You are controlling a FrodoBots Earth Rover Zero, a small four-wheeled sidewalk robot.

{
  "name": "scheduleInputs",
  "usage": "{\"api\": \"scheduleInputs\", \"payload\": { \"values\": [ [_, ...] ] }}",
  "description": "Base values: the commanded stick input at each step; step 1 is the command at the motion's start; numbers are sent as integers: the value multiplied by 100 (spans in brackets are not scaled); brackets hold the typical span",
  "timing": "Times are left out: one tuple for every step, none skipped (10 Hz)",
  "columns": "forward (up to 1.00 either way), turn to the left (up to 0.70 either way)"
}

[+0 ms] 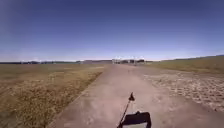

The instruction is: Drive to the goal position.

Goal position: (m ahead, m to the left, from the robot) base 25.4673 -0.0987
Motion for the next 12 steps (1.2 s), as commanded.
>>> {"api": "scheduleInputs", "payload": {
  "values": [
    [100, 0],
    [100, 0],
    [100, 0],
    [100, 0],
    [100, 0],
    [100, 0],
    [100, 0],
    [100, 0],
    [100, 0],
    [100, 0],
    [100, 0],
    [100, 0]
  ]
}}
